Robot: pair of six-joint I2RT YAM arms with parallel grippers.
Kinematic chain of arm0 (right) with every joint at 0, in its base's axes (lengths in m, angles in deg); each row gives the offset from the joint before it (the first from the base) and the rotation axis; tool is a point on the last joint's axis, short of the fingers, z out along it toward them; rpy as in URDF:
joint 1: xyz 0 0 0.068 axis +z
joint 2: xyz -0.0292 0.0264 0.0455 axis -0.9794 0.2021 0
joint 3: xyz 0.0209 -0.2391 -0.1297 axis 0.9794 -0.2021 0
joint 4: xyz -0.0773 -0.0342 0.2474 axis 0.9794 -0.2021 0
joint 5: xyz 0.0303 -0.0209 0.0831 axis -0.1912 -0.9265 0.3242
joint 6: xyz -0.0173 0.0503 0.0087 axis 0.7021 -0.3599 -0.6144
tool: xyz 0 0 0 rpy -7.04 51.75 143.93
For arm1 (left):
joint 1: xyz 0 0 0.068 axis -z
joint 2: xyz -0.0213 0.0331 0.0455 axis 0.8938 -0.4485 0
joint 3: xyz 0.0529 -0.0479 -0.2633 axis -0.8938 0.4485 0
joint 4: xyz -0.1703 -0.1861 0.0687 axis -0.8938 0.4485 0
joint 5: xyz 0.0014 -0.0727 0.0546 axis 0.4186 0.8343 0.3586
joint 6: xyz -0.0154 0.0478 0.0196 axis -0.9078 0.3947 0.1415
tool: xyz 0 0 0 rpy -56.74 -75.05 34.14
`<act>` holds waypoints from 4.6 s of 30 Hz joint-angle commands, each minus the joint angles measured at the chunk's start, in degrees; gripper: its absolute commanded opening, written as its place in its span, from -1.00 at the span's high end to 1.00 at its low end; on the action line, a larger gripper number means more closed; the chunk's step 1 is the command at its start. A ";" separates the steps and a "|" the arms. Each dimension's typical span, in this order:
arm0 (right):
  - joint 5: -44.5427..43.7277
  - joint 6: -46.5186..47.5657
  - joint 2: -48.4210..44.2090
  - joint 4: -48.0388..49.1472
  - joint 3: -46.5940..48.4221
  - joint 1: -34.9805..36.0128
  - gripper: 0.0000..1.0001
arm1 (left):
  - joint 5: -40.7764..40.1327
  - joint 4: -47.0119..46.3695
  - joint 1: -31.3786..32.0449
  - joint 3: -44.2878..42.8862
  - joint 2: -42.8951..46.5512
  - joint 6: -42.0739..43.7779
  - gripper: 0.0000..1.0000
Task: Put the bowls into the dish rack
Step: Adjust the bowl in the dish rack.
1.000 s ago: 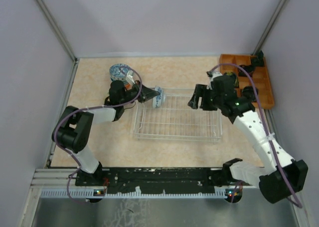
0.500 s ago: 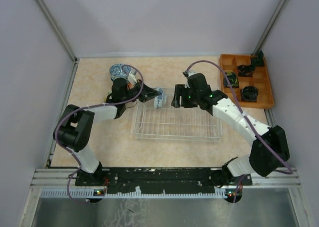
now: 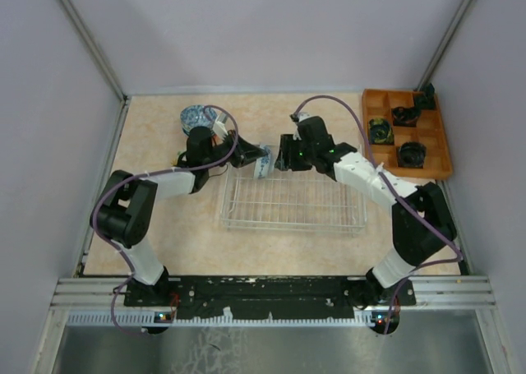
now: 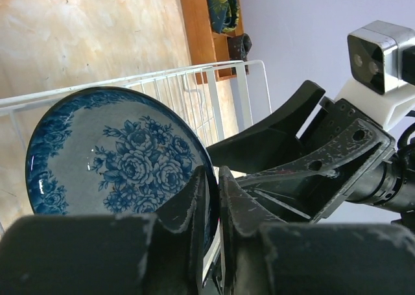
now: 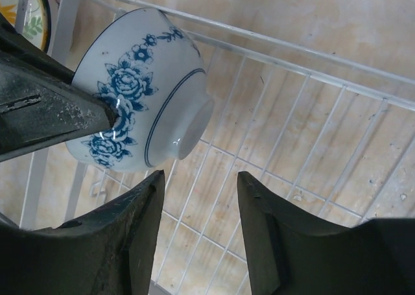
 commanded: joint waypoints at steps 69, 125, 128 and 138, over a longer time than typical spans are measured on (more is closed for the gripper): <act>-16.66 4.75 14.28 -11.93 23.11 14.41 -0.13 | -34.83 53.82 4.35 -8.71 33.03 25.40 -0.21; 16.67 -27.67 11.83 71.98 -12.71 7.48 1.00 | -27.95 52.45 -2.35 -0.64 38.03 27.47 -0.26; 16.96 -29.38 13.17 76.60 -14.45 6.71 1.00 | -27.95 52.45 -2.41 -1.06 37.55 27.71 -0.26; 16.52 -32.76 18.17 84.20 -16.02 4.81 1.00 | -27.69 52.46 -2.50 -2.10 35.93 28.02 -0.25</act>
